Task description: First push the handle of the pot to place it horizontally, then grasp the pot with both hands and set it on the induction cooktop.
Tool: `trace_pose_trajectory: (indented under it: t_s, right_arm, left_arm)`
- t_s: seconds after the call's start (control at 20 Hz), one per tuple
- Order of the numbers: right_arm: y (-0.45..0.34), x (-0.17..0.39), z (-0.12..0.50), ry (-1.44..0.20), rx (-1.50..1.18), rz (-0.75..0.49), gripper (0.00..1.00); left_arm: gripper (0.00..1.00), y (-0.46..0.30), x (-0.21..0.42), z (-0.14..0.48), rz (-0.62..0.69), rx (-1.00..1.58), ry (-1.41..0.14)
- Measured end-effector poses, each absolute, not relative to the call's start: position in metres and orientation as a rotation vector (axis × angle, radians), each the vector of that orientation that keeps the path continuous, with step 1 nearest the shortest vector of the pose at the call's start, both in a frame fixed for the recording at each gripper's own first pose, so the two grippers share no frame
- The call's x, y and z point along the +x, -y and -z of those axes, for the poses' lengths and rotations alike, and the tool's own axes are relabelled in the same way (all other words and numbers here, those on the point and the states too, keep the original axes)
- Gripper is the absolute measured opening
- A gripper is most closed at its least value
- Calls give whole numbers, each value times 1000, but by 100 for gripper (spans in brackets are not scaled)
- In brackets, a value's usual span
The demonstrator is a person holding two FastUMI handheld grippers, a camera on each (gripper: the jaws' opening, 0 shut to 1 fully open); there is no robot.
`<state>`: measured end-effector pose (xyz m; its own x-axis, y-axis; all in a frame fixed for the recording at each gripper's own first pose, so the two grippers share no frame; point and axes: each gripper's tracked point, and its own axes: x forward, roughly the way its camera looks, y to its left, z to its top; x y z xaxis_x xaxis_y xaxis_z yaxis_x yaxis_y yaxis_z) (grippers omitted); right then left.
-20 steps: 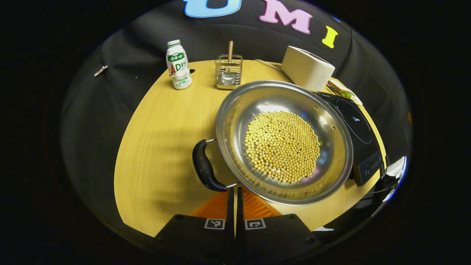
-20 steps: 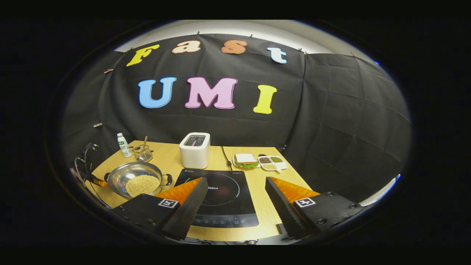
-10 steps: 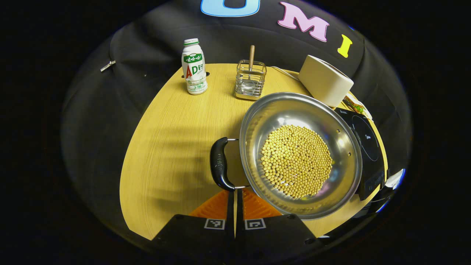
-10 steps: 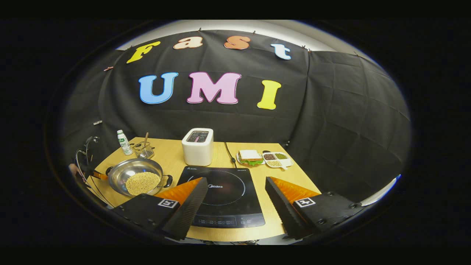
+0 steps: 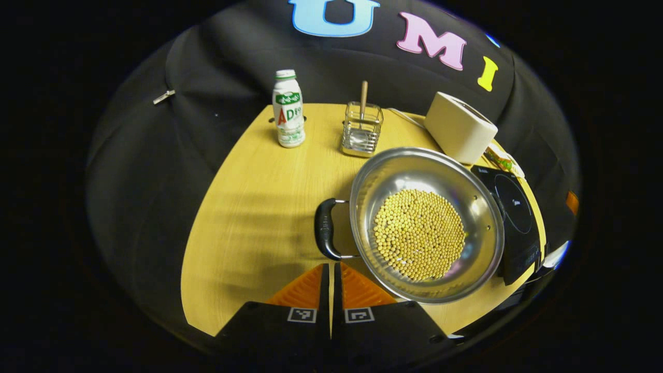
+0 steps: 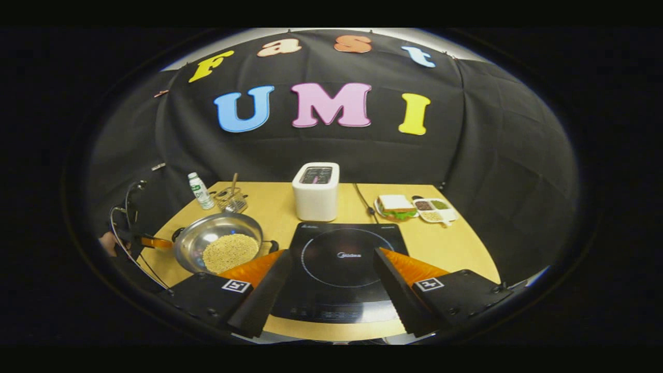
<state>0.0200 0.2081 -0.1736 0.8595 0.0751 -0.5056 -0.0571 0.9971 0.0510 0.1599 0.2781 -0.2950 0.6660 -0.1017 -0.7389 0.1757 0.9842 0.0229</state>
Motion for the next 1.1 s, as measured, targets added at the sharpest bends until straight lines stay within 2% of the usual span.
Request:
trace_pose_trajectory:
  t_s: [0.05, 0.15, 0.3, 0.35, 0.45, 0.7, 0.75, 0.8, 0.85, 0.9, 0.95, 1.0, 1.05, 1.1]
  right_arm:
    - [-219, 25, 179, -547, 43, -96, 99]
    - [-237, 33, 191, -585, 58, -141, 99]
    - [-261, 50, 205, -628, 74, -191, 99]
    - [-270, 55, 208, -632, 87, -206, 95]
    - [-284, 65, 218, -648, 109, -227, 99]
    - [-308, 81, 257, -772, 132, -263, 99]
    - [-309, 86, 261, -776, 132, -262, 94]
    - [-314, 89, 266, -779, 133, -270, 99]
    - [-319, 92, 271, -789, 135, -277, 99]
    - [-325, 92, 277, -803, 142, -285, 94]
    - [-330, 93, 282, -819, 155, -295, 99]
    - [-336, 94, 289, -841, 165, -310, 94]
    - [-341, 94, 297, -868, 167, -318, 99]
    - [-341, 94, 306, -889, 171, -317, 100]
  left_arm:
    - [6, -283, 162, 285, 142, 92, -800]
    - [13, -288, 165, 263, 127, 73, -742]
    - [56, -283, 169, 240, 142, 11, -678]
    - [70, -282, 172, 235, 146, 1, -662]
    - [98, -275, 175, 234, 177, -11, -637]
    - [95, -266, 190, 246, 199, -68, -623]
    - [93, -266, 194, 249, 201, -75, -621]
    - [95, -265, 199, 253, 202, -85, -628]
    - [95, -265, 202, 258, 201, -99, -636]
    - [95, -265, 204, 262, 201, -112, -645]
    - [95, -265, 207, 266, 202, -122, -650]
    - [95, -265, 209, 271, 204, -123, -659]
    - [96, -265, 210, 275, 206, -119, -668]
    - [95, -265, 211, 279, 211, -112, -672]
